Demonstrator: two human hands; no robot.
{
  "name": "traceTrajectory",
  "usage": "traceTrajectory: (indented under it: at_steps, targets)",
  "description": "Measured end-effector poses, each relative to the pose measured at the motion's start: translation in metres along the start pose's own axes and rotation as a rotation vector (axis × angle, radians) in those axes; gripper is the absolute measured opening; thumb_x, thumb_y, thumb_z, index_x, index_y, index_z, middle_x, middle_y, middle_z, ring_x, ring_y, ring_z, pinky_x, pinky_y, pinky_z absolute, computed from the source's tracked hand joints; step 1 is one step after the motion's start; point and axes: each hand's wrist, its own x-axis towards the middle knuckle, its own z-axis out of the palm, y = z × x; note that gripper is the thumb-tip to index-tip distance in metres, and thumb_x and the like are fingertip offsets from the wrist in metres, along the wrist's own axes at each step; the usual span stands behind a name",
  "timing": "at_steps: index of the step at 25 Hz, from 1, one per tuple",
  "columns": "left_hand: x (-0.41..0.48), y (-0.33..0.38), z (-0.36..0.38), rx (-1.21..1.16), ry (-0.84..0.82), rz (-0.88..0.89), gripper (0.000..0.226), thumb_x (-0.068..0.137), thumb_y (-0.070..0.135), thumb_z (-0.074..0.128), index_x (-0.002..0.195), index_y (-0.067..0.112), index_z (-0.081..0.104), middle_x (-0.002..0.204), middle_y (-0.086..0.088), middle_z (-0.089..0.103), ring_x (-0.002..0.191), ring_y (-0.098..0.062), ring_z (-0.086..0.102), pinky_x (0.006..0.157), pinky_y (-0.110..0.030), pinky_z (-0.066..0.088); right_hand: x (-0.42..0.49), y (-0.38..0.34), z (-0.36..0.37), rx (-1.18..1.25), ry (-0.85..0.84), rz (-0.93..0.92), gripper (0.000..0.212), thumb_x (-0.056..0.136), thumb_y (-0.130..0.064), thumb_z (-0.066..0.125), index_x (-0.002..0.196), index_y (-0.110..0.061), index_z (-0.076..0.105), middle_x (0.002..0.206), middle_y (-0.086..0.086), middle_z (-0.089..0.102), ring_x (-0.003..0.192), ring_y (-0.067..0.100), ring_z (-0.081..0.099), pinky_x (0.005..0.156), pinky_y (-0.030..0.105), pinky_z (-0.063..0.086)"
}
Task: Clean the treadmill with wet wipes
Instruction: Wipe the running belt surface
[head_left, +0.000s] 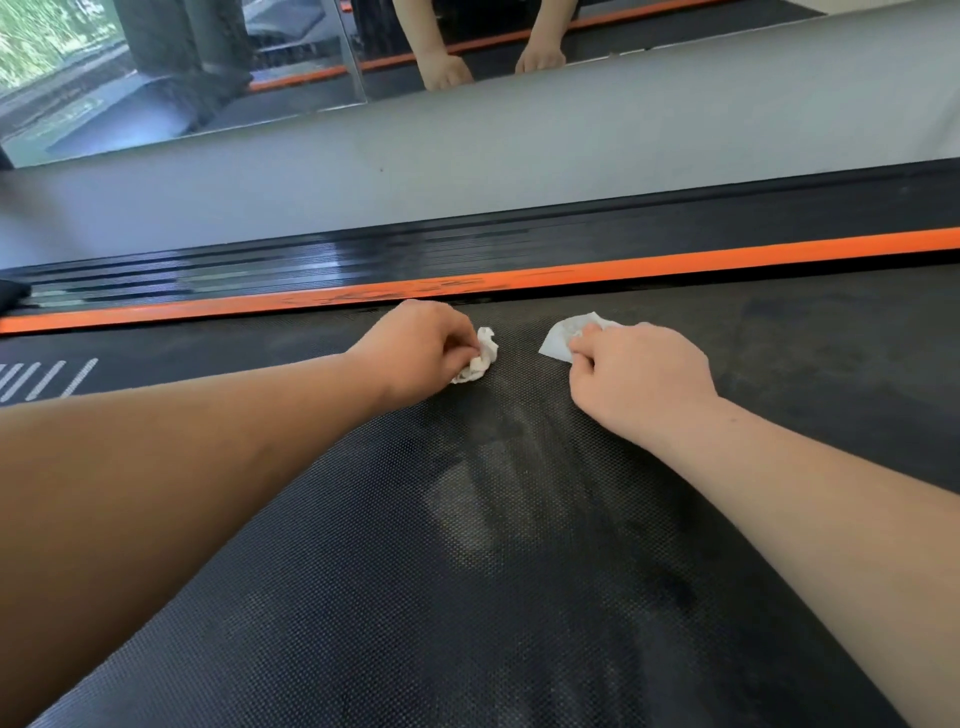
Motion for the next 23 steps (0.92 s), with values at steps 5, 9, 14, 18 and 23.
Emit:
traceTrajectory:
  at_steps: [5,9,14,18,23]
  targets:
    - [-0.008,0.009,0.016,-0.085,0.032,0.208,0.025,0.095,0.018,0.057,0.113,0.026,0.071,0.107,0.004,0.056,0.090,-0.017,0.059,0.084,-0.031,0.050,0.020,-0.002,0.000,0.002,0.058,0.058,0.020,0.093,-0.030,0.050,0.081,-0.022,0.063,0.080,-0.002,0.053,0.079,0.027,0.046,0.051,0.026,0.022]
    - [-0.016,-0.002,0.014,0.046,-0.030,0.316,0.026,0.098,0.017,0.057,0.117,0.021,0.073,0.106,0.003,0.056,0.092,-0.020,0.060,0.083,-0.034,0.052,0.007,0.003,0.015,0.047,0.048,-0.032,0.030,0.100,-0.029,0.036,0.094,-0.018,0.063,0.102,0.002,0.061,0.103,0.028,0.054,0.075,0.035,0.042]
    - [-0.013,0.004,0.014,0.015,0.005,0.180,0.012,0.099,0.024,0.055,0.101,0.019,0.065,0.105,0.010,0.061,0.100,-0.018,0.062,0.089,-0.033,0.050,0.009,0.003,0.019,0.035,-0.134,-0.174,0.052,0.105,-0.036,0.023,0.153,-0.020,0.038,0.168,0.008,0.022,0.156,0.018,0.011,0.126,0.040,0.017]
    - [0.003,-0.004,0.006,0.151,0.049,-0.214,0.014,0.097,0.023,0.050,0.088,0.014,0.057,0.098,-0.005,0.063,0.088,-0.029,0.059,0.078,-0.039,0.050,0.019,0.003,0.018,-0.021,-0.160,-0.192,0.058,0.107,-0.039,0.018,0.162,-0.018,0.019,0.171,0.006,0.008,0.158,0.019,0.003,0.127,0.042,0.009]
    - [0.008,0.006,0.015,-0.013,0.102,-0.266,0.020,0.099,0.018,0.050,0.101,0.013,0.069,0.108,-0.004,0.065,0.101,-0.024,0.062,0.082,-0.025,0.042,0.033,0.003,0.016,0.013,-0.189,-0.166,0.058,0.109,-0.035,0.018,0.162,-0.012,0.016,0.172,0.005,0.006,0.158,0.017,0.003,0.128,0.039,0.007]
